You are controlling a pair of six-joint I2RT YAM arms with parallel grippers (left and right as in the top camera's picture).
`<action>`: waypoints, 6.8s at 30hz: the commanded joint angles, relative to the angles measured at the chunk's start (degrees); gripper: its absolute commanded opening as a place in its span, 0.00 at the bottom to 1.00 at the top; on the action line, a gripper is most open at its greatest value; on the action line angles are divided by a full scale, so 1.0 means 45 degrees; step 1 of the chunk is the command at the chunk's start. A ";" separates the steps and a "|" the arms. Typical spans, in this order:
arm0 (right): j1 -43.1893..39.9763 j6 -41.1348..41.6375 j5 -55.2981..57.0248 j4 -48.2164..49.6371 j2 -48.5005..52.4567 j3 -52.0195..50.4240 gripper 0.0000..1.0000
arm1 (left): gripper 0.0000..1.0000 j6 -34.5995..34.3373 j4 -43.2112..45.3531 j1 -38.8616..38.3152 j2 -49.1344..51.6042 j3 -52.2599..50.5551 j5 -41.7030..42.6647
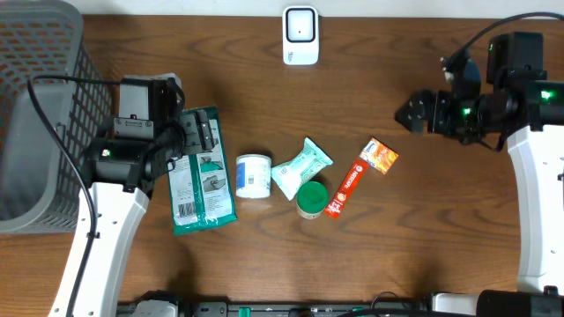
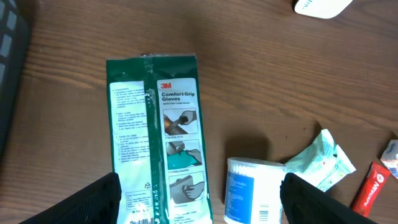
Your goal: Scan the item barcode
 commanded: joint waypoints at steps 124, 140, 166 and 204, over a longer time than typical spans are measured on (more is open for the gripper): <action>0.0141 -1.0331 -1.4717 -0.0073 0.5799 -0.3798 0.01 | 0.82 0.0083 0.0063 -0.0024 0.1103 0.0277 0.0024; 0.1239 -1.3867 -1.4722 -0.5158 0.5527 -0.3798 0.01 | 0.82 -0.0175 0.0355 0.0068 0.1103 0.0277 -0.1651; 0.2370 -1.4013 -1.4722 -0.5153 0.4954 -0.3240 0.01 | 0.95 -0.1073 0.0476 0.2837 0.1103 0.0277 -0.3366; 0.2540 -1.3469 -1.4717 -0.5158 0.4221 -0.3079 0.01 | 0.95 -0.1073 0.0296 0.2837 0.1103 0.0277 -0.3361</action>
